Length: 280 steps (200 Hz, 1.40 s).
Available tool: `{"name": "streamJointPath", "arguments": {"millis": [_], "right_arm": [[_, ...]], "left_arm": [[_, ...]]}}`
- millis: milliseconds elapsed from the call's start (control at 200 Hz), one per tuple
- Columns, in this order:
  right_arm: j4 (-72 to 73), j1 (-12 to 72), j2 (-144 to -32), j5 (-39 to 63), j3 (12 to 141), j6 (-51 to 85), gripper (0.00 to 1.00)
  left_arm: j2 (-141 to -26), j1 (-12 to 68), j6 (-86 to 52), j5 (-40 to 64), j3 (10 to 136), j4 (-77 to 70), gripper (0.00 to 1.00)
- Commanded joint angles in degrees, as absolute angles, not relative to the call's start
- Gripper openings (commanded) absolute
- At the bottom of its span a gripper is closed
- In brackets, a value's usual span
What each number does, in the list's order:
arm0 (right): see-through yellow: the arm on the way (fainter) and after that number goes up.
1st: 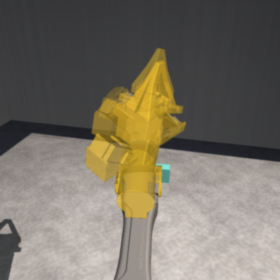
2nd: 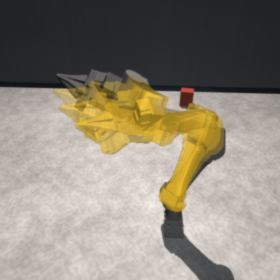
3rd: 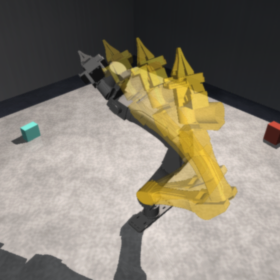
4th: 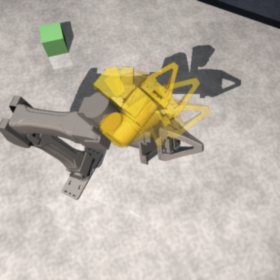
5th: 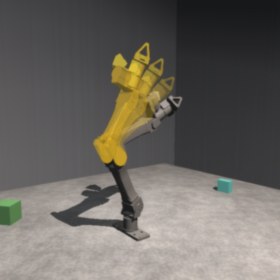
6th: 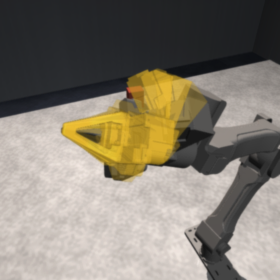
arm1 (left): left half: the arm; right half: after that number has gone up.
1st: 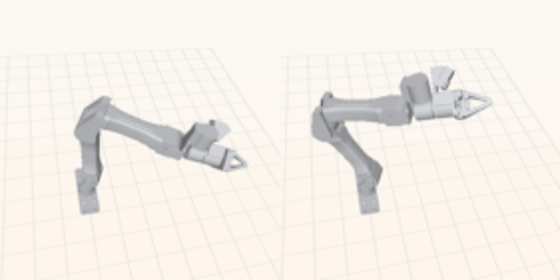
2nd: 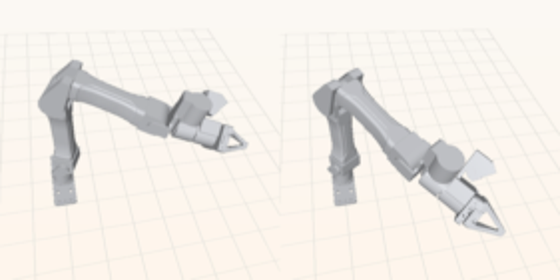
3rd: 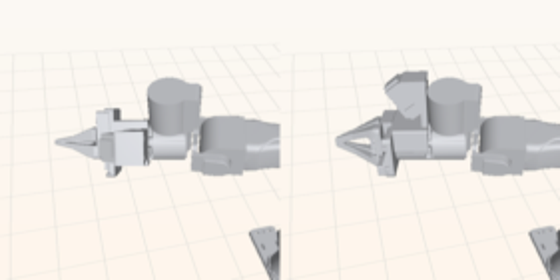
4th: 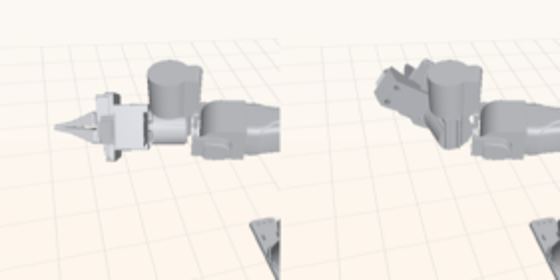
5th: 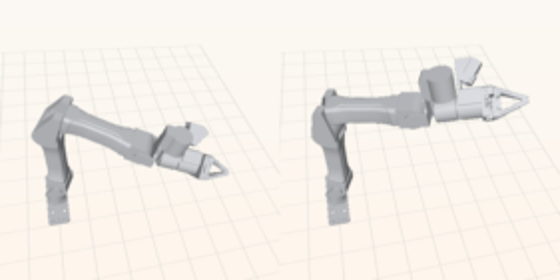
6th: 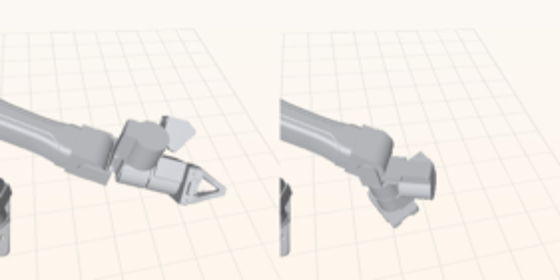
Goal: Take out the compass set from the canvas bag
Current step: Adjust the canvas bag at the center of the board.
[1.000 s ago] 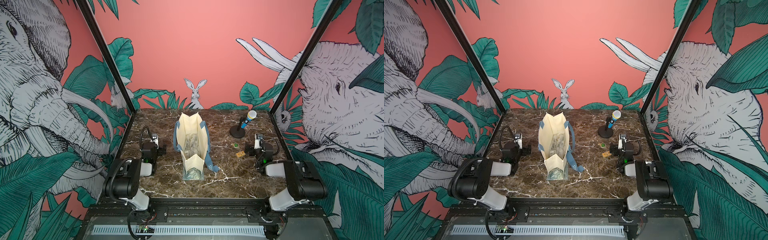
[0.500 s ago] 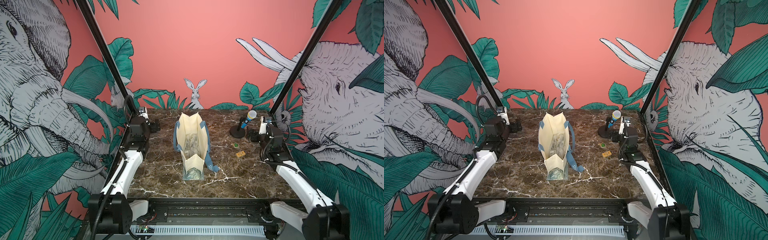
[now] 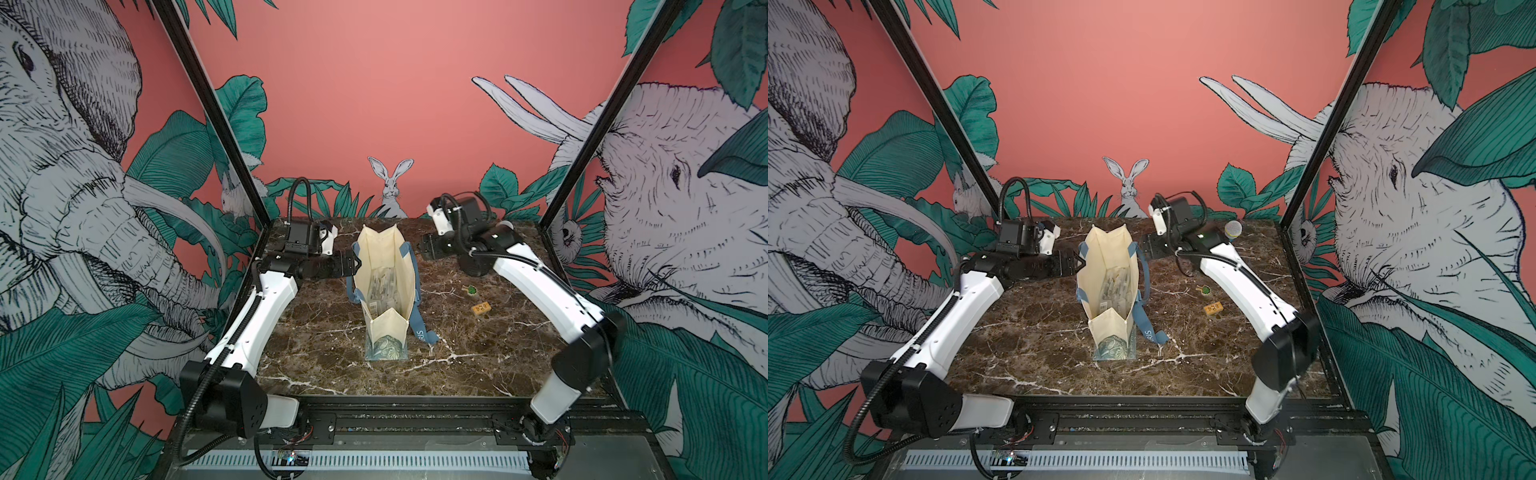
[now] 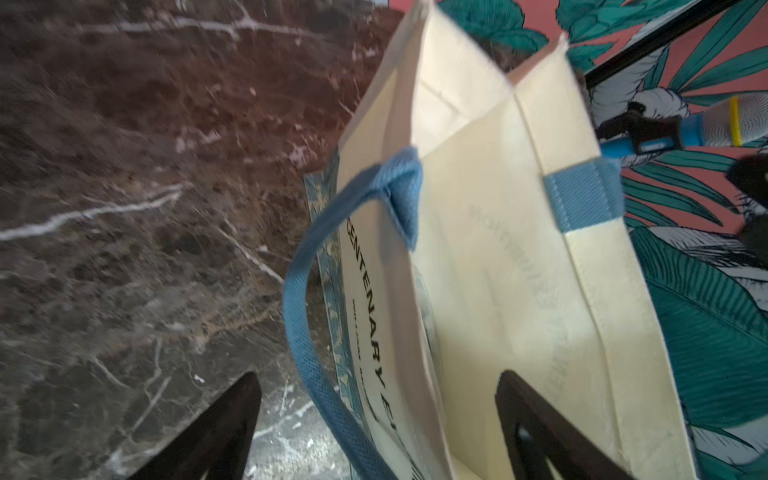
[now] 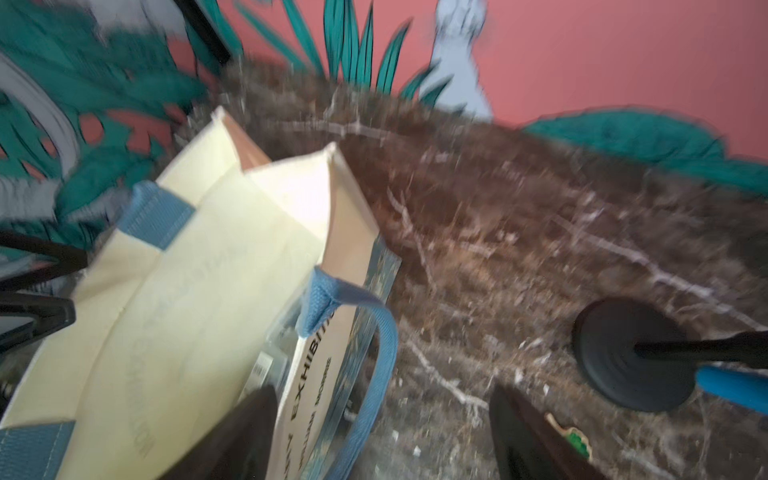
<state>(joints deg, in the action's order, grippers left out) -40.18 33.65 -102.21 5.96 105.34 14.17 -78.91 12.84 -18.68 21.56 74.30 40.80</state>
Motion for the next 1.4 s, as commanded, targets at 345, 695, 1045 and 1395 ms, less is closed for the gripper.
{"name": "streamJointPath", "arguments": {"millis": [345,695,1045,1395], "right_arm": [[-51.00,36.73,-114.17,9.18,119.07,14.82,0.42],[-46.14,36.74,-105.43,5.35,106.83,17.82,0.09],[-41.68,37.85,-95.09,0.33,93.43,21.89,0.01],[-44.89,36.11,-87.75,-0.60,91.07,7.42,0.58]], "left_arm": [[-84.66,14.76,-20.95,29.29,73.58,41.80,0.48],[-90.64,14.77,-15.10,28.50,86.33,48.92,0.00],[-97.23,14.80,-10.88,26.38,100.42,50.94,0.00],[-99.93,14.95,-2.75,27.09,107.62,52.95,0.00]]}}
